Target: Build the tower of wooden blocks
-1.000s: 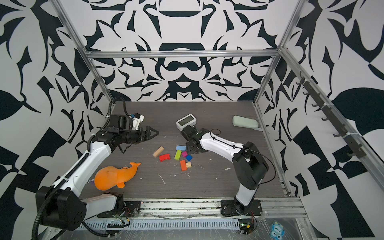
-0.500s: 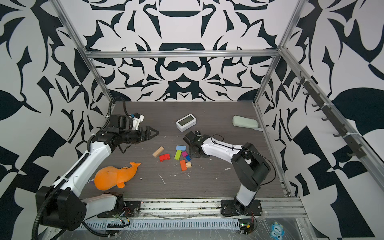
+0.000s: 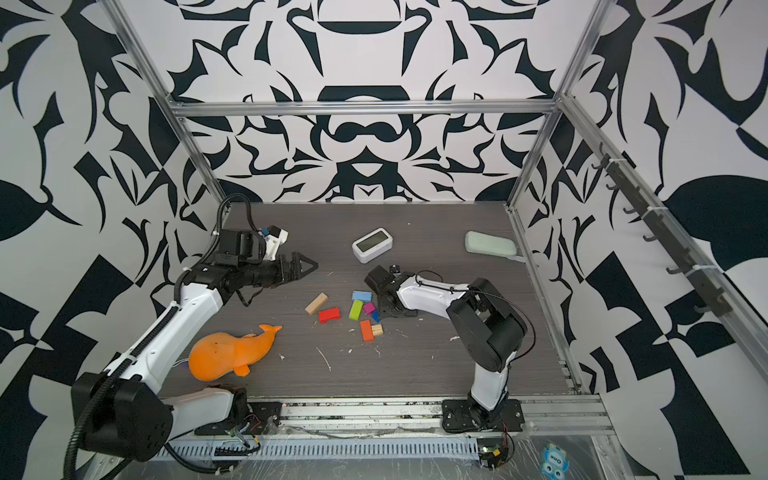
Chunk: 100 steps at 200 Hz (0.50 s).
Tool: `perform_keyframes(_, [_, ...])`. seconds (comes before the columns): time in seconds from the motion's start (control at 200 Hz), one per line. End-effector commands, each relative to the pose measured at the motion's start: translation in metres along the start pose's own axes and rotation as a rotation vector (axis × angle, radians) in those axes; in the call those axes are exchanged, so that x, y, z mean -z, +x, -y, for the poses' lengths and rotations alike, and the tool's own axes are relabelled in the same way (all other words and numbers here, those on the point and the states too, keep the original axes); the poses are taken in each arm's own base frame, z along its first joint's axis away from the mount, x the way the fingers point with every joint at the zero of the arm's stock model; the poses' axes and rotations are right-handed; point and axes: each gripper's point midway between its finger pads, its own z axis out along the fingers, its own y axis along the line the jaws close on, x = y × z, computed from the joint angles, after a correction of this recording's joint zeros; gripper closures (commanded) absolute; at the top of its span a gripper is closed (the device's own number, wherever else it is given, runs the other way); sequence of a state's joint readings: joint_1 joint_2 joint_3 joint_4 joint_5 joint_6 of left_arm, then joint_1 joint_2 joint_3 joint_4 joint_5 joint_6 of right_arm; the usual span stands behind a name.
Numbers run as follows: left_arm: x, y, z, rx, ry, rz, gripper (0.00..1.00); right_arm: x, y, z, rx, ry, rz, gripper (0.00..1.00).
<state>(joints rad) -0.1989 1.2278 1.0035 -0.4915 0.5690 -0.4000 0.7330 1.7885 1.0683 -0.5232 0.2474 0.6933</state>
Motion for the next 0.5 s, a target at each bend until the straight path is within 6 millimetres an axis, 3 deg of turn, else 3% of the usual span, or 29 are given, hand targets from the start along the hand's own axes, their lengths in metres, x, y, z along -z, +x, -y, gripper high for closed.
perform_keyframes(0.0, [0.003, 0.0, 0.004, -0.007, 0.009, 0.003, 0.0, -0.002, -0.007, 0.002, -0.025, 0.005, 0.015, 0.32])
perform_keyframes(0.495, [0.004, -0.001, 0.004, -0.012, 0.001, 0.01, 0.01, -0.013, -0.01, 0.008, -0.041, 0.01, -0.007, 0.31])
